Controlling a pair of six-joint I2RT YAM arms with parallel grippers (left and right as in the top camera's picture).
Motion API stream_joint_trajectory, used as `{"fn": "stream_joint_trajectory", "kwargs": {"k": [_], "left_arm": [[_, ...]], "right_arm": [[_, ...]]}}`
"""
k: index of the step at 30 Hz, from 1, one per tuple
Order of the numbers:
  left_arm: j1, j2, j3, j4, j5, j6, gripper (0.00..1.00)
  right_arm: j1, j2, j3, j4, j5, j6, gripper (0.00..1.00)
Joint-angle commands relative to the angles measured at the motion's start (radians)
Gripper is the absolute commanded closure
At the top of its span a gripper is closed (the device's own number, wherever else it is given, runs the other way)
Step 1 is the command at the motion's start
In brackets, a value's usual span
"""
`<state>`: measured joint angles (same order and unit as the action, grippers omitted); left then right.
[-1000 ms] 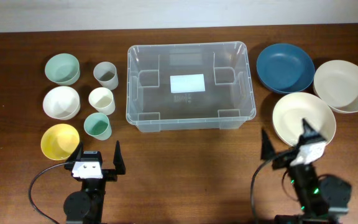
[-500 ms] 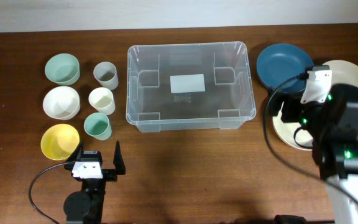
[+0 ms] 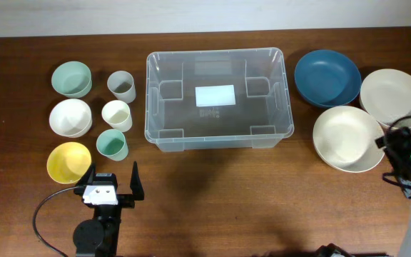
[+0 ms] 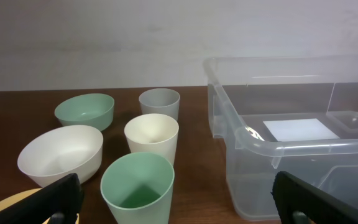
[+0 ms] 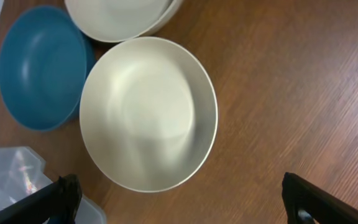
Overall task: Pack container
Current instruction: 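Move the right gripper to the rim of the front cream plate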
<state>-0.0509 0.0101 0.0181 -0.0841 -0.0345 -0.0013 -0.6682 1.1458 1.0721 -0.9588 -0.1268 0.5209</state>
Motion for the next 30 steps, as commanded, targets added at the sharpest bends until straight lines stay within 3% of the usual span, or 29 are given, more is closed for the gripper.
{"fn": "stream_joint_trajectory", "kwargs": {"k": [1,10,23,30], "left_arm": [[0.005,-0.004,-0.009,0.005,-0.011,-0.01,0.0],[0.005,-0.004,-0.009,0.005,-0.011,-0.01,0.0],[0.005,-0.004,-0.009,0.005,-0.011,-0.01,0.0],[0.005,-0.004,-0.009,0.005,-0.011,-0.01,0.0]], "right_arm": [[-0.045,0.003,-0.066,0.03,-0.119,-0.002,0.01],[-0.079,0.003,-0.322,0.416,-0.253,-0.011,0.01],[-0.151,0.013,-0.413,0.421,-0.175,-0.045,0.01],[-0.151,0.111,-0.423,0.489,-0.177,-0.053,0.01]]}}
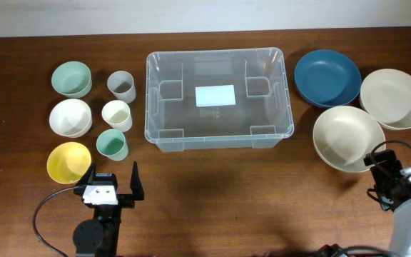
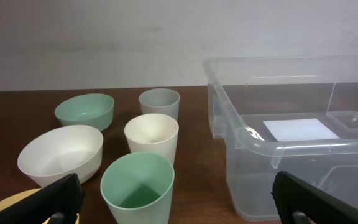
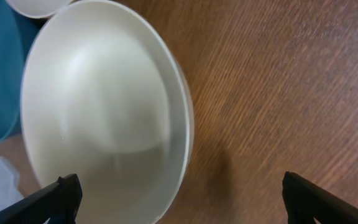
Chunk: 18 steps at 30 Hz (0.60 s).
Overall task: Pack container
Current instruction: 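Move the right gripper to the rim of the front cream plate, then close the right gripper on the cream plate's rim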
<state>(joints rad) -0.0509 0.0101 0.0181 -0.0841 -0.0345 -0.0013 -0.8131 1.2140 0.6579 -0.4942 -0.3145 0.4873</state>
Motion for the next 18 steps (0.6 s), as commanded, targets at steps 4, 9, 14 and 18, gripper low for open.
{"fn": "stream_joint_trajectory", "kwargs": {"k": [4,9,14,18], "left_arm": [[0.005,-0.004,-0.009,0.005,-0.011,-0.01,0.0],[0.005,-0.004,-0.009,0.005,-0.011,-0.01,0.0],[0.005,-0.004,-0.009,0.005,-0.011,-0.01,0.0],[0.005,-0.004,-0.009,0.005,-0.011,-0.01,0.0]], "right_arm": [[-0.006,0.123,-0.008,0.094,-0.014,-0.02,0.01],[-0.006,0.204,-0.008,0.186,-0.043,-0.042,0.01],[-0.006,0.239,-0.008,0.22,-0.075,-0.063,0.01],[-0.006,0.245,-0.008,0.226,-0.075,-0.088,0.01]]}}
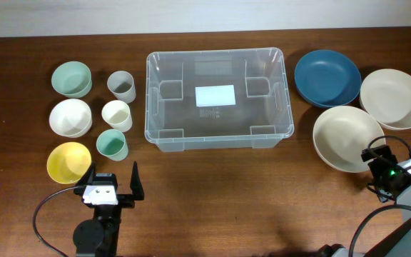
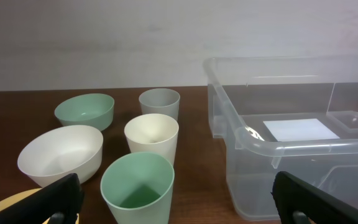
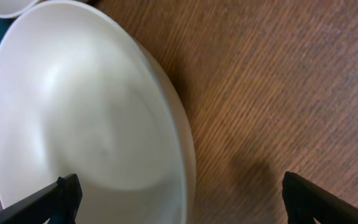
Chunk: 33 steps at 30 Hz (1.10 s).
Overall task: Pack container
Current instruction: 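Close the right gripper on the cream plate's rim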
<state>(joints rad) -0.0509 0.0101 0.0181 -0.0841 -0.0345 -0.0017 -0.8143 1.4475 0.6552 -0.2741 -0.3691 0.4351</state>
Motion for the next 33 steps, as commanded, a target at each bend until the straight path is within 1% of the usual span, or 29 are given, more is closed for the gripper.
{"fn": "stream_joint_trajectory", "kwargs": {"k": [1,6,22,33], "left_arm": [[0.005,-0.004,-0.009,0.005,-0.011,-0.01,0.0],[0.005,-0.004,-0.009,0.005,-0.011,-0.01,0.0],[0.005,-0.004,-0.009,0.005,-0.011,-0.01,0.0],[0.005,-0.004,-0.009,0.005,-0.011,-0.01,0.0]], "right_arm": [[-0.005,0.013,-0.006,0.006,-0.02,-0.038,0.01],[-0.005,0.02,-0.006,0.018,-0.016,-0.039,0.0],[-0.004,0.027,-0.006,0.047,-0.023,-0.039,0.01],[-0.004,0.103,-0.006,0.064,-0.021,-0.039,0.01]]}}
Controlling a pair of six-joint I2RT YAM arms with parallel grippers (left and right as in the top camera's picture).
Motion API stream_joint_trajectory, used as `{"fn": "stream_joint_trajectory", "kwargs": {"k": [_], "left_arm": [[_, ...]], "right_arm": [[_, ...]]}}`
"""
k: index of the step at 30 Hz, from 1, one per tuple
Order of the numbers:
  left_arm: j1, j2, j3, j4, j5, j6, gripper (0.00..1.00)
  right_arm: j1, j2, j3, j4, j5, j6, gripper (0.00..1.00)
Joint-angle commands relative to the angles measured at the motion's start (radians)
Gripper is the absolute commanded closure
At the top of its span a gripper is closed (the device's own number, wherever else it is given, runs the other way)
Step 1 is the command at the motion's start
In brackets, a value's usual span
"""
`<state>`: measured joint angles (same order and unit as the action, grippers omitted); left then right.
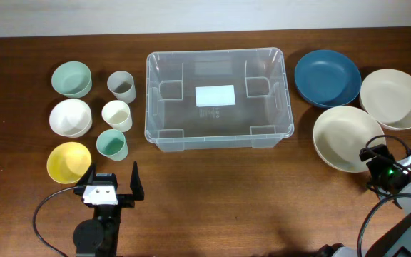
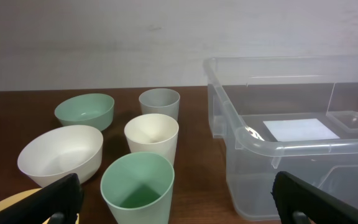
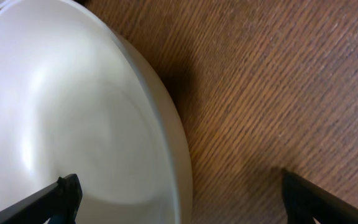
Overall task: Pack container
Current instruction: 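Close the right gripper on the cream plate's rim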
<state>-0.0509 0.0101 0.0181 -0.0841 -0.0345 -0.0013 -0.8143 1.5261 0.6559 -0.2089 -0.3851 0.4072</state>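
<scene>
A clear plastic container stands empty at the table's middle. To its right lie a cream bowl, a second cream bowl and a blue bowl. My right gripper stands open at the near cream bowl's right rim; in the right wrist view the bowl's rim runs between the two fingertips, one over the bowl and one over the wood. My left gripper rests open near the front edge, below the green cup, holding nothing.
Left of the container sit a yellow bowl, a white bowl, a mint bowl, a cream cup and a grey cup. A black cable loops by the left arm.
My right gripper has come slightly closer to the near cream bowl's rim, which now fills more of the right wrist view. The left arm has not moved.
My right gripper was open above the table to the right of the cream bowl. Then it was lower, in front of the bowl's right side. Then it stood at the rim, and now it straddles the rim. The left gripper stayed open and still.
</scene>
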Motion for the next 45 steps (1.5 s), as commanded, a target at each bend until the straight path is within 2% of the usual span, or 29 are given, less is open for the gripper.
{"fn": "stream_joint_trajectory", "kwargs": {"k": [1,10,13,14,15,21,25,38,45], "left_arm": [[0.005,-0.004,-0.009,0.005,-0.011,-0.01,0.0],[0.005,-0.004,-0.009,0.005,-0.011,-0.01,0.0],[0.005,-0.004,-0.009,0.005,-0.011,-0.01,0.0],[0.005,-0.004,-0.009,0.005,-0.011,-0.01,0.0],[0.005,-0.004,-0.009,0.005,-0.011,-0.01,0.0],[0.005,-0.004,-0.009,0.005,-0.011,-0.01,0.0],[0.005,-0.004,-0.009,0.005,-0.011,-0.01,0.0],[0.005,-0.004,-0.009,0.005,-0.011,-0.01,0.0],[0.005,-0.004,-0.009,0.005,-0.011,-0.01,0.0]], "right_arm": [[-0.004,0.024,-0.006,0.001,-0.005,-0.011,0.01],[-0.004,0.024,-0.006,0.023,-0.004,-0.011,0.01],[-0.004,0.024,-0.006,0.023,-0.004,-0.011,0.11],[-0.004,0.024,-0.006,0.023,-0.004,-0.011,0.2],[-0.004,0.024,-0.006,0.023,-0.004,-0.011,0.25],[-0.001,0.024,-0.006,0.023,-0.003,-0.011,0.26],[0.024,0.024,-0.006,0.03,0.02,-0.01,0.33],[0.061,0.024,-0.006,0.033,0.038,-0.007,0.67],[0.061,0.024,-0.006,0.031,0.039,-0.007,0.76]]}}
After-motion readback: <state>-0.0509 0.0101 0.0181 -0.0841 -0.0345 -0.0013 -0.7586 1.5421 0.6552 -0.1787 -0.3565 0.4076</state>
